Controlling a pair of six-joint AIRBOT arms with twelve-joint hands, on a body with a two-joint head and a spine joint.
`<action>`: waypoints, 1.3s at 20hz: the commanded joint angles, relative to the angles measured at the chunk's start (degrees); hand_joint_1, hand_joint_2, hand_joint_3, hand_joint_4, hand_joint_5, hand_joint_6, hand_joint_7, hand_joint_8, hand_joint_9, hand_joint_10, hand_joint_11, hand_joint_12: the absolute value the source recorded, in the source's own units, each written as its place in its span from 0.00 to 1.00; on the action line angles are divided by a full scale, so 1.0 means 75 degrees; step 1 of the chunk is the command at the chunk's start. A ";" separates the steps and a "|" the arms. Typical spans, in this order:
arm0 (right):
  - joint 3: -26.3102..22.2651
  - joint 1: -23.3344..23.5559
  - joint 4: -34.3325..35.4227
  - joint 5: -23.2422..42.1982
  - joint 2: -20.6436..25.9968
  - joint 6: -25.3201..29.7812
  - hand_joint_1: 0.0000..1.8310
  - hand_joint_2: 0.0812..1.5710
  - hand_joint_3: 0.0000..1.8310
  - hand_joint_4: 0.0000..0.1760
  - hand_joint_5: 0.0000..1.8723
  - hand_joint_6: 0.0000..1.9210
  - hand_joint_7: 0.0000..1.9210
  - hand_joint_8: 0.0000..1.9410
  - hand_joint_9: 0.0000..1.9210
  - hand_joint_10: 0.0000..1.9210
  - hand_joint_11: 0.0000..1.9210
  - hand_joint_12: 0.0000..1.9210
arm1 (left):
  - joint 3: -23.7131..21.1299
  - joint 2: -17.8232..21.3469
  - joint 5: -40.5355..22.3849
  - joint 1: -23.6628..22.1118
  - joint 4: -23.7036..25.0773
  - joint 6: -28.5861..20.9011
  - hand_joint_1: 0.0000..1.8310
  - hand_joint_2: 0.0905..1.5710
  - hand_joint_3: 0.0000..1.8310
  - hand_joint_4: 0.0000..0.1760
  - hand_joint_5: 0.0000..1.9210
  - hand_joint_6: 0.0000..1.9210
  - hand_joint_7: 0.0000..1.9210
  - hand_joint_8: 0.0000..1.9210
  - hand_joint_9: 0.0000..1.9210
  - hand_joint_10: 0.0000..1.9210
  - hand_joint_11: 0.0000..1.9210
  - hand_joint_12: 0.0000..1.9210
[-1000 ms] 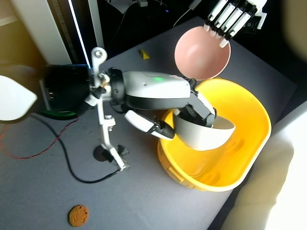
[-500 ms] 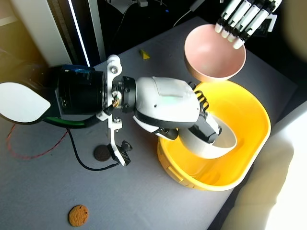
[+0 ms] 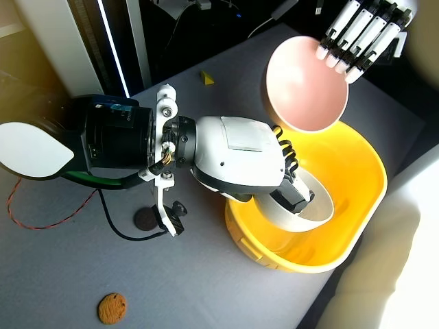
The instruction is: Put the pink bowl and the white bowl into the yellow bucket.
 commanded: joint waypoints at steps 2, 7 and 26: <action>0.0037 0.0099 0.0180 0.0819 0.0097 -0.0023 0.75 0.69 0.00 0.00 0.50 0.58 0.56 0.37 0.43 0.64 0.34 0.56 | 0.0213 -0.0011 -0.0300 -0.0167 -0.0896 0.0035 0.75 0.70 0.00 0.00 0.43 0.58 0.52 0.55 0.48 0.57 0.38 0.48; 0.0057 0.0106 0.0196 0.0800 0.0097 -0.0021 0.75 0.70 0.00 0.00 0.49 0.59 0.56 0.38 0.43 0.64 0.35 0.56 | 0.0859 -0.0446 -0.0300 -0.0270 -0.0896 0.0029 0.75 0.70 0.00 0.00 0.42 0.59 0.52 0.56 0.48 0.57 0.40 0.46; 0.0167 0.0180 0.0365 0.0587 0.0089 0.1144 0.75 0.70 0.00 0.00 0.50 0.58 0.54 0.40 0.44 0.64 0.36 0.54 | 0.1992 -0.1614 -0.0066 0.0152 -0.0885 0.0514 0.75 0.69 0.00 0.00 0.43 0.59 0.53 0.54 0.50 0.54 0.41 0.44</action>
